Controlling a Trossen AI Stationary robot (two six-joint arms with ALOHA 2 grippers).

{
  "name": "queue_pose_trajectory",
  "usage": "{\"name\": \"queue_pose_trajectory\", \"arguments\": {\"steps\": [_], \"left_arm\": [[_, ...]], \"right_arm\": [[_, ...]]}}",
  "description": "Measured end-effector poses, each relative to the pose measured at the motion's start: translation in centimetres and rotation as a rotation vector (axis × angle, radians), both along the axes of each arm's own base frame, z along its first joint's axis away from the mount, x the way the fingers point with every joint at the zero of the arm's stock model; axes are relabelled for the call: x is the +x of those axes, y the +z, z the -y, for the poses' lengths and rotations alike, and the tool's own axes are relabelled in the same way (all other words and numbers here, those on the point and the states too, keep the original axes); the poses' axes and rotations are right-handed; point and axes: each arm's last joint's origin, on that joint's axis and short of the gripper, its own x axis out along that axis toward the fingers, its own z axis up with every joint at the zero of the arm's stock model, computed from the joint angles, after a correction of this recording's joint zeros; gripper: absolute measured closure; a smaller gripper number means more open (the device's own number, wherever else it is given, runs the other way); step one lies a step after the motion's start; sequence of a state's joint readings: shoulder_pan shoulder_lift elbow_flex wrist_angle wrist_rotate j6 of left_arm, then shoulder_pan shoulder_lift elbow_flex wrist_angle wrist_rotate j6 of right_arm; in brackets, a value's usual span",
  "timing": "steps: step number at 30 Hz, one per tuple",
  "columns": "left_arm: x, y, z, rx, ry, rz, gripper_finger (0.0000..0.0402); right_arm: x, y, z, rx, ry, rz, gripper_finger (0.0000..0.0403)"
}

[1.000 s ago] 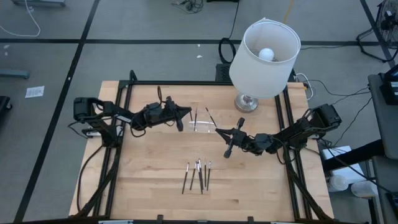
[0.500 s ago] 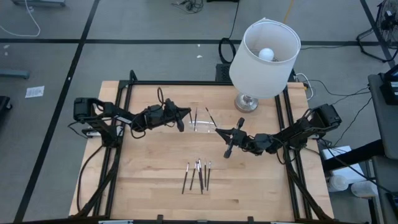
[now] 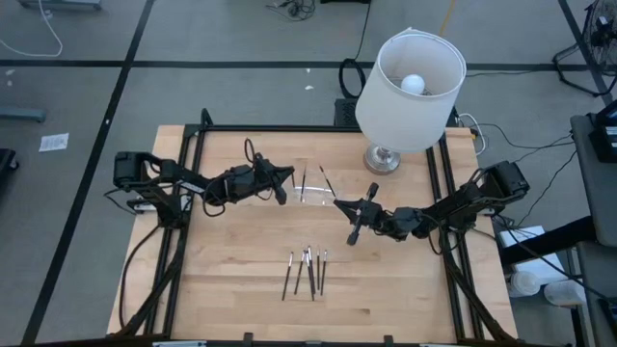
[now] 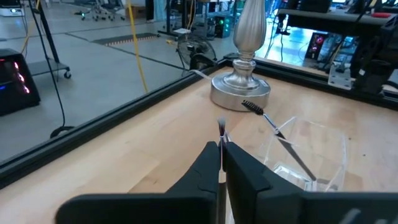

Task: Put items in baskets/containers
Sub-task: Put the black liner brush transparent organizer

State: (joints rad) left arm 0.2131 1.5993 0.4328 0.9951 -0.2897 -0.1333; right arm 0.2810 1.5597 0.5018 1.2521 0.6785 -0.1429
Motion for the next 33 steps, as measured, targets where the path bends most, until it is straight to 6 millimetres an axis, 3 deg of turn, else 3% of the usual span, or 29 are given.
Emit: {"name": "queue_pose_trajectory", "arguments": {"steps": [5,11,24,33], "left_arm": [[0.0,-0.1,-0.1,-0.003,0.003,-0.015,0.0332],[0.0,-0.1,-0.1,0.022,-0.002,-0.03,0.0303],[-0.1,1.7,0.9,0.102,-0.044,0.019,0.0299],[-0.6,3.9,3.6,0.358,-0.194,-0.042,0.0298]], "right_arm": [[0.0,0.0,0.0,0.0,0.0,0.0,0.0403],[0.0,0.0,0.0,0.01,0.001,0.003,0.0403],[0.0,-0.3,0.0,0.005,0.001,-0.025,0.0403],[0.1,-0.4,0.2,0.03,-0.003,-0.02,0.0403]]}}
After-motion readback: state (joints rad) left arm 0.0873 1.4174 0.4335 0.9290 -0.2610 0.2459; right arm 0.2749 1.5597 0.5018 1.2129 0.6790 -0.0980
